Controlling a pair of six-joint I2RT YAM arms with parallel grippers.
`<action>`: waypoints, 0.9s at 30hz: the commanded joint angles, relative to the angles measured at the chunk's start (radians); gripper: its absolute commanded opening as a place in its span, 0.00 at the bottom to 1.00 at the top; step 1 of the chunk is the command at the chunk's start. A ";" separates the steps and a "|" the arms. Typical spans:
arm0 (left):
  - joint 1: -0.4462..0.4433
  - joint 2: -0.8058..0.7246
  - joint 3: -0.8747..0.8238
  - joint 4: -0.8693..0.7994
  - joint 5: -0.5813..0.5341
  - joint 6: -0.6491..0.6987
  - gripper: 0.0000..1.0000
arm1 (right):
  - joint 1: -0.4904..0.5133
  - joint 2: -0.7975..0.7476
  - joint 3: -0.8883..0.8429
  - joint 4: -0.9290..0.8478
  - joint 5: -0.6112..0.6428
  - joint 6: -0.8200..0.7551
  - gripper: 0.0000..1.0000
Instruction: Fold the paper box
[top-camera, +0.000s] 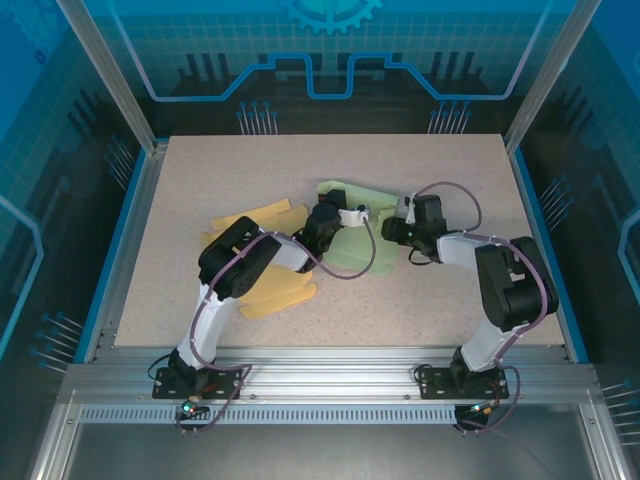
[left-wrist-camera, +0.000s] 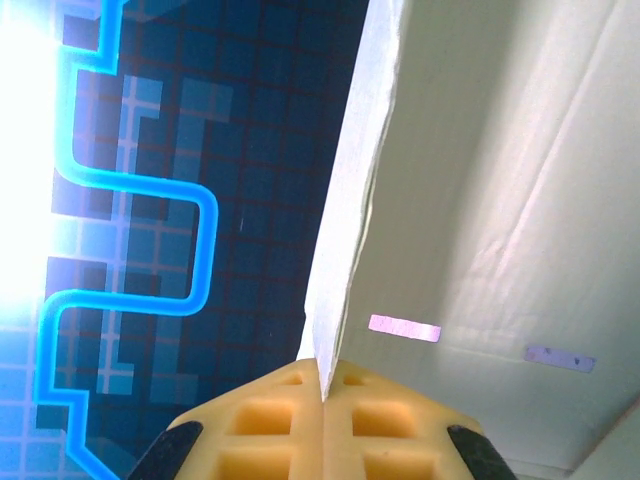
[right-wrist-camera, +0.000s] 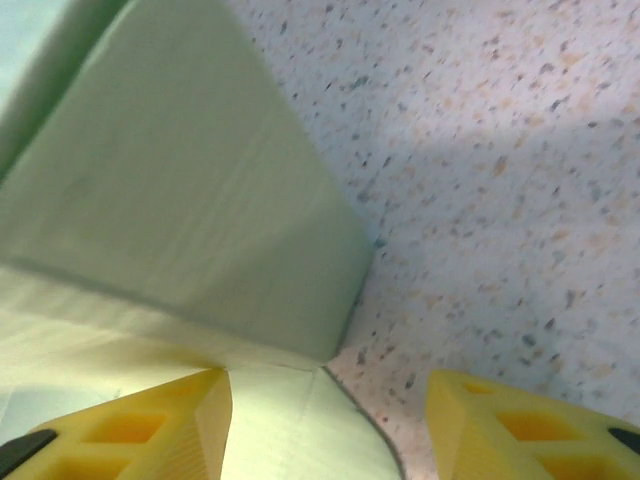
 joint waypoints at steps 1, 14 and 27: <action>-0.017 -0.003 -0.034 -0.132 0.068 -0.005 0.00 | 0.019 -0.031 -0.026 0.060 0.001 -0.012 0.57; -0.016 -0.018 -0.064 -0.136 0.105 -0.003 0.00 | 0.028 0.019 0.071 0.014 0.148 0.014 0.57; -0.021 -0.045 -0.047 -0.161 0.101 -0.047 0.00 | 0.091 0.053 0.120 -0.016 0.343 -0.008 0.36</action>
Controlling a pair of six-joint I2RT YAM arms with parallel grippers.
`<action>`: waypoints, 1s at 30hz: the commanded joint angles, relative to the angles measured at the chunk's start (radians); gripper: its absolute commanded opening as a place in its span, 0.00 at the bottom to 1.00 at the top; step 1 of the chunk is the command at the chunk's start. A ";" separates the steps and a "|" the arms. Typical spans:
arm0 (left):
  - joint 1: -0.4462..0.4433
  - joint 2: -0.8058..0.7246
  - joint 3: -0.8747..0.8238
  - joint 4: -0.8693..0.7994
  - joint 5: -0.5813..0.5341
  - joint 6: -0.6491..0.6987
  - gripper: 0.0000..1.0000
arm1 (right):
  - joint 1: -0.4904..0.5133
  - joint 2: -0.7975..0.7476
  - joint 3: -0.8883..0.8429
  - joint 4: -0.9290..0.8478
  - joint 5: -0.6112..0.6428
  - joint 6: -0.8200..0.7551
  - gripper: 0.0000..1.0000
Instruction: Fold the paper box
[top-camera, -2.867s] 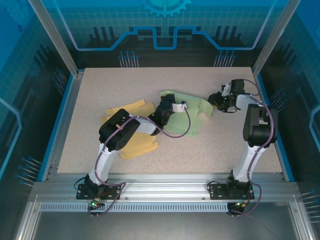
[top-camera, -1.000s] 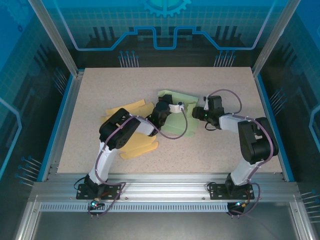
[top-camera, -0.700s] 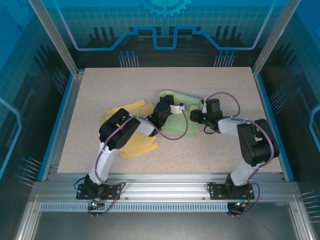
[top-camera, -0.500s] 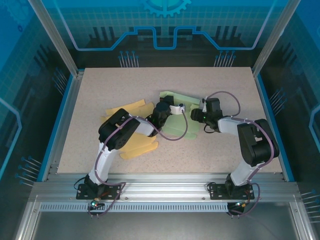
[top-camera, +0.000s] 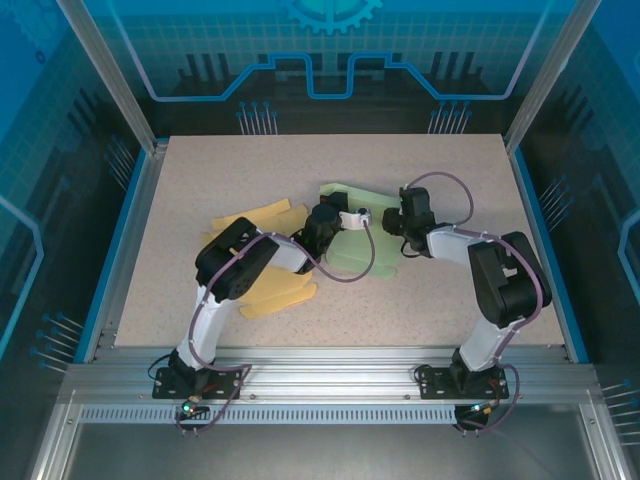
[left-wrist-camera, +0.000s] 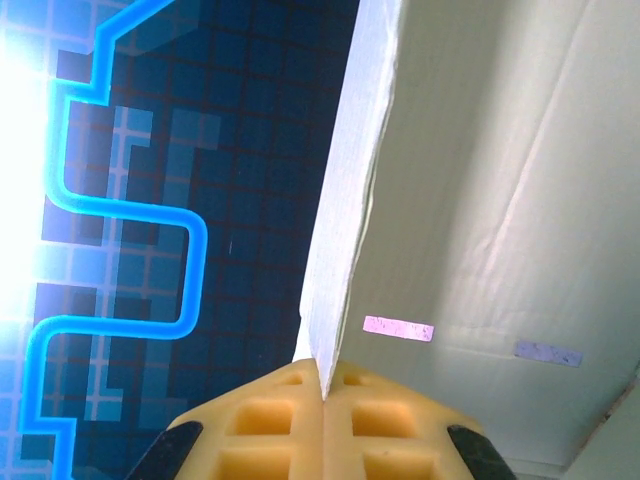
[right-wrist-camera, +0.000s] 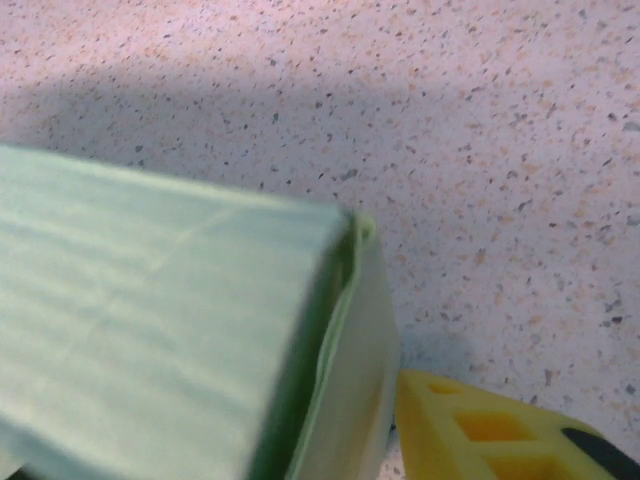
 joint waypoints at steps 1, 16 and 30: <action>-0.020 -0.018 -0.020 -0.133 0.045 -0.046 0.02 | 0.022 0.010 0.024 -0.008 0.104 -0.006 0.34; -0.119 -0.286 -0.064 -0.120 -0.189 -0.338 0.99 | 0.058 -0.093 0.001 -0.085 0.205 -0.071 0.00; -0.093 -0.877 -0.207 -0.785 -0.080 -1.473 0.99 | 0.048 -0.325 -0.130 -0.192 0.124 -0.119 0.00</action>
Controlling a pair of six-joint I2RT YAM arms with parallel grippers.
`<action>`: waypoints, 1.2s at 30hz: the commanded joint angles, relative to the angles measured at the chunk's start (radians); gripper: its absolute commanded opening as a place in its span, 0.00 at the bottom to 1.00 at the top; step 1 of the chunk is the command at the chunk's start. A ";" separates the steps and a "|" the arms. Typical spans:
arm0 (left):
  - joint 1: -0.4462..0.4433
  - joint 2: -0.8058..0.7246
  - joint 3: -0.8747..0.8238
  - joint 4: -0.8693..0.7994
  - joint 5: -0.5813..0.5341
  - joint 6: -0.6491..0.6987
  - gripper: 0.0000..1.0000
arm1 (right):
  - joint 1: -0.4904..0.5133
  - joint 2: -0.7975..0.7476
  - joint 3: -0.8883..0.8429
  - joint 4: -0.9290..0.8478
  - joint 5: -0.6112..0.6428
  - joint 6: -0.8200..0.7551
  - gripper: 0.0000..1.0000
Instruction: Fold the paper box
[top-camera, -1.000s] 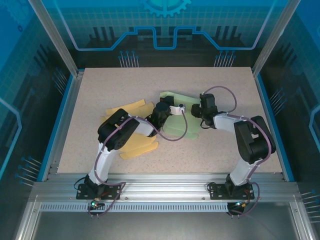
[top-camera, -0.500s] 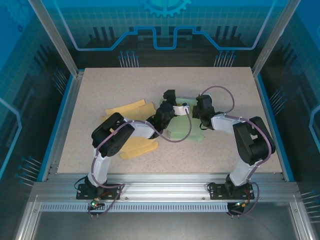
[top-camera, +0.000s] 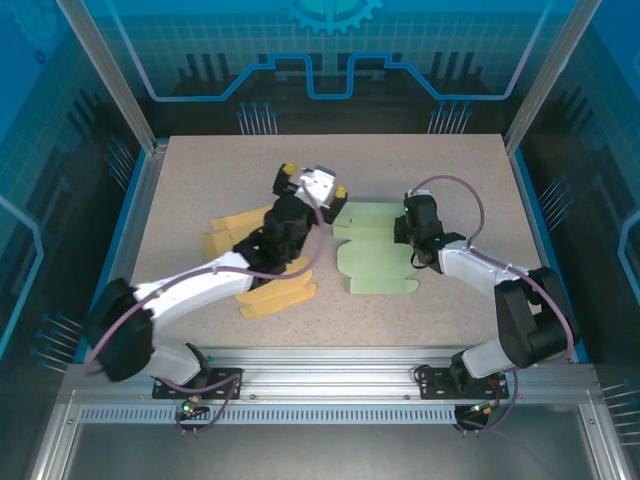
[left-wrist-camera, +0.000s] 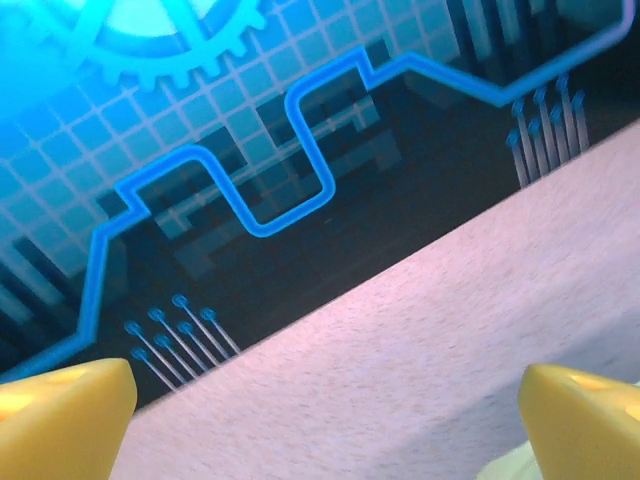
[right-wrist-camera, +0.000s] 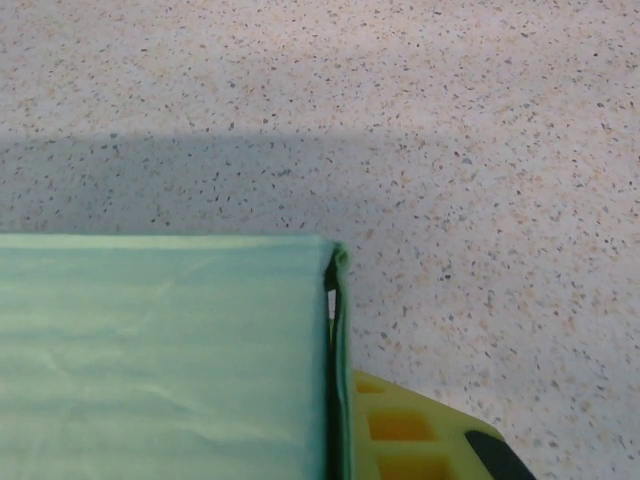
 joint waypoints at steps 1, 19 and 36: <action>0.036 -0.078 -0.037 -0.255 0.181 -0.433 0.99 | -0.004 -0.063 -0.030 -0.037 -0.038 0.002 0.00; 0.154 0.135 0.070 -0.410 0.481 -0.724 0.99 | -0.006 -0.137 -0.059 -0.061 -0.096 0.066 0.00; 0.135 0.339 0.176 -0.376 0.513 -0.764 0.99 | -0.001 -0.144 -0.061 -0.060 -0.122 0.135 0.00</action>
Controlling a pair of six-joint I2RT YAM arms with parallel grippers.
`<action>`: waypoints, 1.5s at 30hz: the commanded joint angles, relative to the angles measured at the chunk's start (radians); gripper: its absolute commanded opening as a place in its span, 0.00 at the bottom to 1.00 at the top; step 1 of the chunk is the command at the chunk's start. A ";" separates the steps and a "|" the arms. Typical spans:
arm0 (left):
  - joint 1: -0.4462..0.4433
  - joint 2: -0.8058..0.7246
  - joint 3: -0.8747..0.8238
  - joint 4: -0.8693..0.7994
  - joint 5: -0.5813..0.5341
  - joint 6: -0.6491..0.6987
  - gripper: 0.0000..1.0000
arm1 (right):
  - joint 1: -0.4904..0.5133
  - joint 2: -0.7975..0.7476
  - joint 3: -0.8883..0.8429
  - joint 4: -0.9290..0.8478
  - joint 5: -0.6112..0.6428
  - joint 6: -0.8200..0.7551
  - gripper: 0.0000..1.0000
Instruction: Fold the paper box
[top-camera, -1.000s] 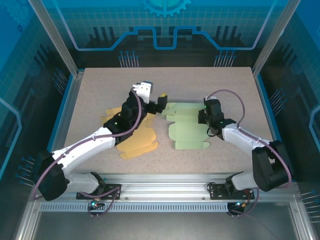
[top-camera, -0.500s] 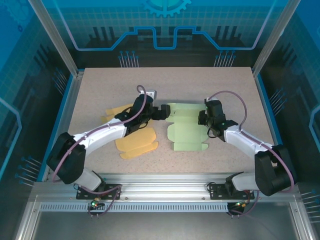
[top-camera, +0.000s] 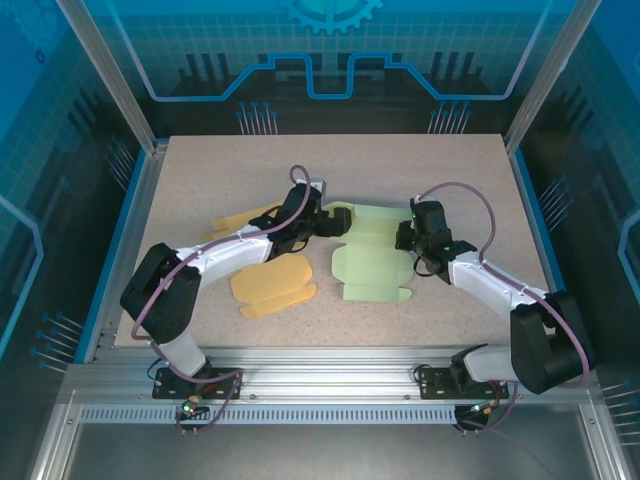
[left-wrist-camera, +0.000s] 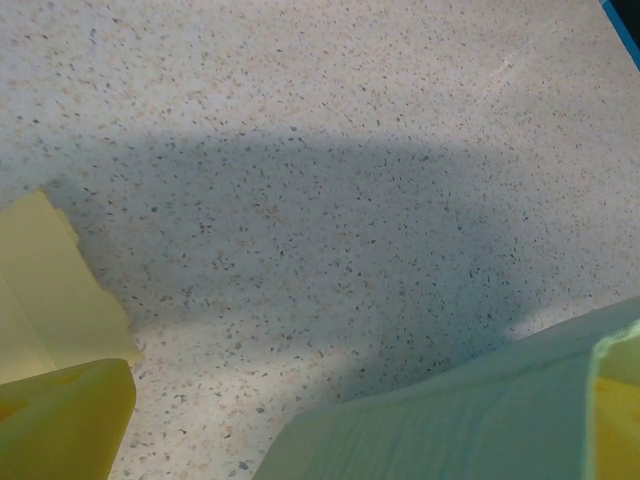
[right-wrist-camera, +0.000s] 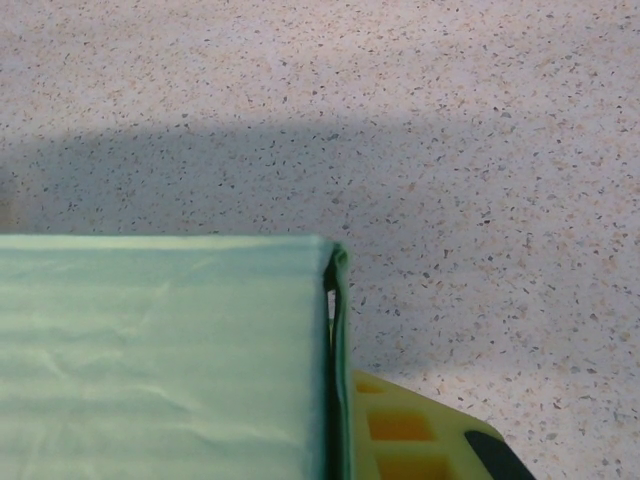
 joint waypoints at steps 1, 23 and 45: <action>-0.014 0.033 0.034 0.032 0.027 -0.049 0.99 | 0.001 -0.015 -0.005 -0.003 -0.014 0.043 0.00; 0.001 -0.320 -0.349 -0.014 0.001 -0.265 0.99 | 0.015 0.011 0.009 -0.045 0.080 0.094 0.00; -0.037 -0.038 -0.242 0.391 0.220 -0.282 0.69 | 0.025 0.003 -0.020 -0.018 0.073 0.103 0.00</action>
